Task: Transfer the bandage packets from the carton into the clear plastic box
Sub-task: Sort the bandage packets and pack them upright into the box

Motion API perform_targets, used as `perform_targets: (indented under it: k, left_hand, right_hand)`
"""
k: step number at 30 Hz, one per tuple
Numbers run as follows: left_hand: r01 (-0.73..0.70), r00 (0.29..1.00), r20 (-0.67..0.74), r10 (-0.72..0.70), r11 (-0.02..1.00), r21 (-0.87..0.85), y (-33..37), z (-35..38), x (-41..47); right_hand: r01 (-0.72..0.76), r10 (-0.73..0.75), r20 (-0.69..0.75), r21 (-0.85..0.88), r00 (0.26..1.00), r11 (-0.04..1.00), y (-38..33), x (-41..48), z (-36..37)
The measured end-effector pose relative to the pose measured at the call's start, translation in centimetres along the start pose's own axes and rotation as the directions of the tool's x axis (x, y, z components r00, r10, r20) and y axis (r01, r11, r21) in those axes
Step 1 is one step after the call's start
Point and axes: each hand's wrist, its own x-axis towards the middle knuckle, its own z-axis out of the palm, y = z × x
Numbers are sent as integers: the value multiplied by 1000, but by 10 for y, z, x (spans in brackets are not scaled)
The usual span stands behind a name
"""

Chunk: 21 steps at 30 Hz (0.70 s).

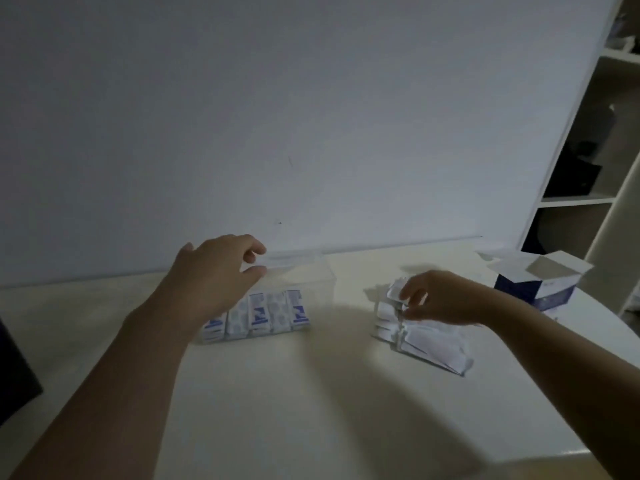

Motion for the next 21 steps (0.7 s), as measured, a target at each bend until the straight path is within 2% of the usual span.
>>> perform_targets:
  k: [2, 4, 8, 15, 21]
  left_hand:
    - [-63, 996, -61, 61, 998, -27, 12, -2, -5]
    - [-128, 988, -92, 122, 990, -52, 26, 3, -11]
    - [-173, 985, -14, 173, 980, -95, 44, 24, -19]
    - [-212, 970, 109, 216, 976, -49, 58, 51, -40]
    - [-191, 962, 182, 204, 978, -85, 55, 61, -58]
  right_hand:
    - [-66, 70, 139, -34, 988, 997, 16, -11, 14]
    - [-106, 114, 189, -51, 975, 993, 26, -17, 24]
    - [-125, 137, 197, -71, 971, 990, 33, -20, 28]
    - [-145, 171, 250, -119, 953, 982, 39, -10, 32]
    - [-154, 153, 183, -8, 971, 988, 37, -17, 36]
